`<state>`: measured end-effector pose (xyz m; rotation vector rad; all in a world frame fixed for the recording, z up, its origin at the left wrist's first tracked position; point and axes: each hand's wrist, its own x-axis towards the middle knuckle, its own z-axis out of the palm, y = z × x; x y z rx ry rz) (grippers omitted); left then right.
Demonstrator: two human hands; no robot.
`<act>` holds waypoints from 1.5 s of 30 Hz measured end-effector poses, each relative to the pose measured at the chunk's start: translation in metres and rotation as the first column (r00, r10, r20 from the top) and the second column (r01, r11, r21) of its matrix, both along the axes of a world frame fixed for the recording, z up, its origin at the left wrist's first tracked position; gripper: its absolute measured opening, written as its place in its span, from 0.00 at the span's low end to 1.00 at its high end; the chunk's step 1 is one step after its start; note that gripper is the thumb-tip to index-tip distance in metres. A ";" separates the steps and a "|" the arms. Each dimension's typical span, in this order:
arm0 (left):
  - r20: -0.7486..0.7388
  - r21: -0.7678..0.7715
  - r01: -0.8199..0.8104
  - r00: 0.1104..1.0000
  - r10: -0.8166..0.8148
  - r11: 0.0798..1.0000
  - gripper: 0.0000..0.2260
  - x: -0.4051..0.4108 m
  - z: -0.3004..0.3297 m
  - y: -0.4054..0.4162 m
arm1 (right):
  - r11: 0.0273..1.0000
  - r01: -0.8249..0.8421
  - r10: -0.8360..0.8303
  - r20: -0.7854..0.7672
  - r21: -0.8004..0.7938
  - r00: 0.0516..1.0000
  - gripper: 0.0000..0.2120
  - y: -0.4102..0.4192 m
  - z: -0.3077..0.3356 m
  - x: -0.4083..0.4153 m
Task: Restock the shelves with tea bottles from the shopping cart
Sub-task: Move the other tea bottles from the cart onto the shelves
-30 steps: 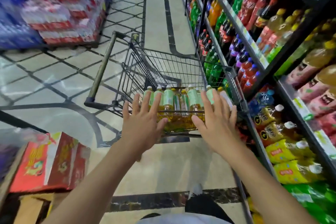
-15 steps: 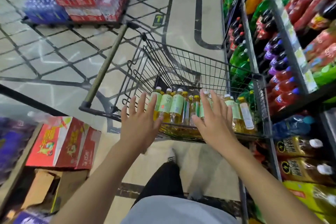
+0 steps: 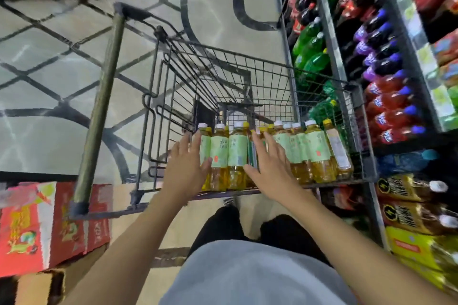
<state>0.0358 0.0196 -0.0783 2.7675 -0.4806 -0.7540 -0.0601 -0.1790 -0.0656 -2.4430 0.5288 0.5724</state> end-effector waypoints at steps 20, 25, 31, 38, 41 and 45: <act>-0.100 0.065 -0.389 0.914 0.394 0.919 0.35 0.012 -0.109 -0.036 | 0.854 0.516 -0.489 -0.241 0.060 0.838 0.54 0.028 -0.121 0.080; -0.062 0.026 -0.530 0.845 0.530 0.848 0.33 0.014 -0.113 -0.049 | 0.862 0.507 -0.481 -0.283 0.020 0.829 0.59 0.026 -0.125 0.085; -0.061 -0.048 -0.577 0.817 0.574 0.815 0.32 0.010 -0.115 -0.045 | 0.839 0.542 -0.506 -0.317 0.033 0.802 0.58 0.024 -0.128 0.088; -0.168 0.033 -0.673 0.725 0.668 0.739 0.36 0.011 -0.108 -0.061 | 0.779 0.627 -0.610 -0.218 0.014 0.762 0.49 0.034 -0.133 0.090; -0.204 0.034 -0.687 0.706 0.678 0.726 0.33 0.012 -0.114 -0.053 | 0.777 0.629 -0.616 -0.186 0.016 0.765 0.45 0.039 -0.135 0.087; -0.239 0.002 -0.681 0.711 0.662 0.732 0.28 0.023 -0.118 -0.046 | 0.772 0.635 -0.615 -0.204 0.041 0.761 0.44 0.037 -0.139 0.088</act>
